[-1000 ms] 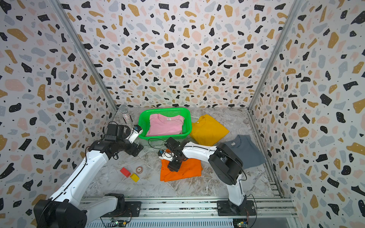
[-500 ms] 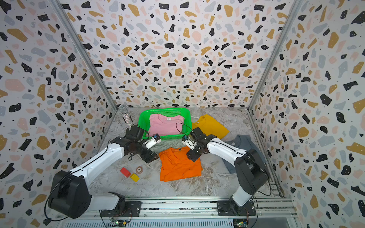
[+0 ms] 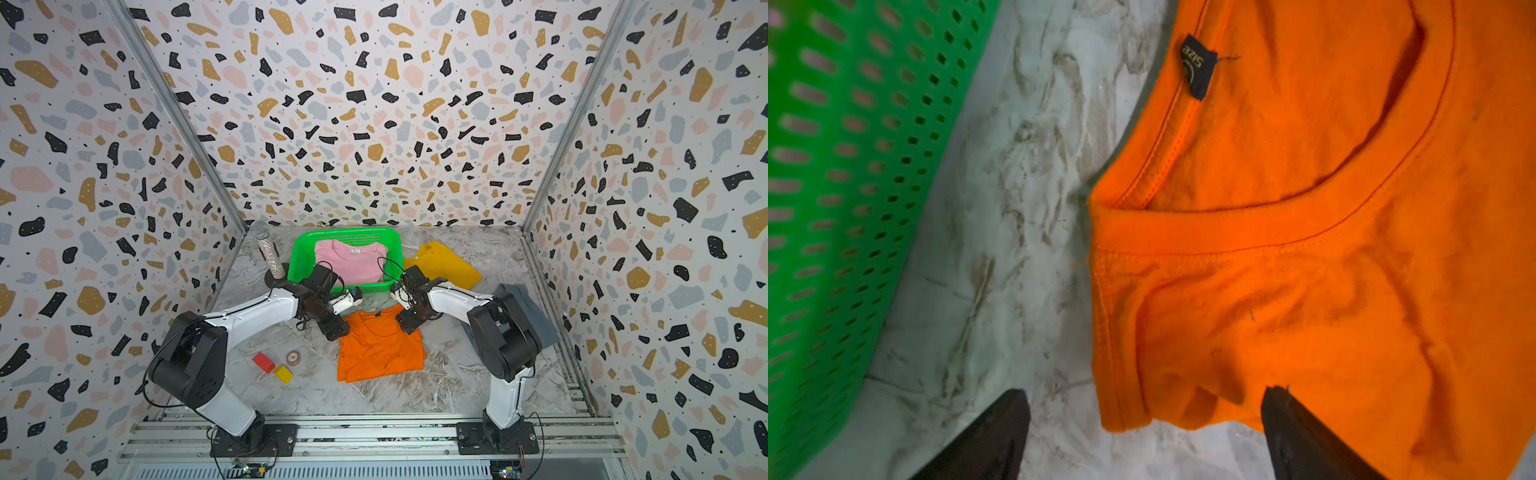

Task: Put the folded t-shirts into the basket
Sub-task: Move the T-shirt to the center of the board, then pick up the T-shirt from the center of the board.

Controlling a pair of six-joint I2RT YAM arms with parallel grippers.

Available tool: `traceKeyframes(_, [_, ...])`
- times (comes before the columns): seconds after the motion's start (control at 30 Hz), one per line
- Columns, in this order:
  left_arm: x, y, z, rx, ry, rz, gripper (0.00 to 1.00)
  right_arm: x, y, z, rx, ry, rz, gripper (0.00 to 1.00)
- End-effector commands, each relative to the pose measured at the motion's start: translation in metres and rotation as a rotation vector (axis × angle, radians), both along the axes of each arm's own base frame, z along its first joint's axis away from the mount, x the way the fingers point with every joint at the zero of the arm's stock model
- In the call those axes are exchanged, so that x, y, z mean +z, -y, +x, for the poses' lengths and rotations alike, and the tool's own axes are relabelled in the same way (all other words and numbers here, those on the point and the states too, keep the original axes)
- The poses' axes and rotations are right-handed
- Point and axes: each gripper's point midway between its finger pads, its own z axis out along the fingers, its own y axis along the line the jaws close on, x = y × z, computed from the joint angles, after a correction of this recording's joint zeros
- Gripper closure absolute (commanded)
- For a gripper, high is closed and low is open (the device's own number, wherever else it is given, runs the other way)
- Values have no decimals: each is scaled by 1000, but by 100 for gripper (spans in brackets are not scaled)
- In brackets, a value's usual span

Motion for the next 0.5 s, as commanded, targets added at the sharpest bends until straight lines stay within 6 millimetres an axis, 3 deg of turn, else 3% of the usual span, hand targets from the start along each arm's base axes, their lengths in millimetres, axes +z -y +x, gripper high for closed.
traceKeyframes(0.0, [-4, 2, 4, -24, -10, 38, 11, 1, -6, 3, -23, -20, 26, 28])
traceKeyframes(0.13, [-13, 4, 0, -41, -56, 53, 17, 0, -11, -5, -26, -62, 67, 33])
traceKeyframes(0.37, [-31, 3, -21, -89, -155, 86, 28, 25, -31, -33, 24, -115, 256, 37])
traceKeyframes(0.47, [-33, 1, -28, -109, -169, 88, 32, 28, -24, -25, -11, -75, 239, 37])
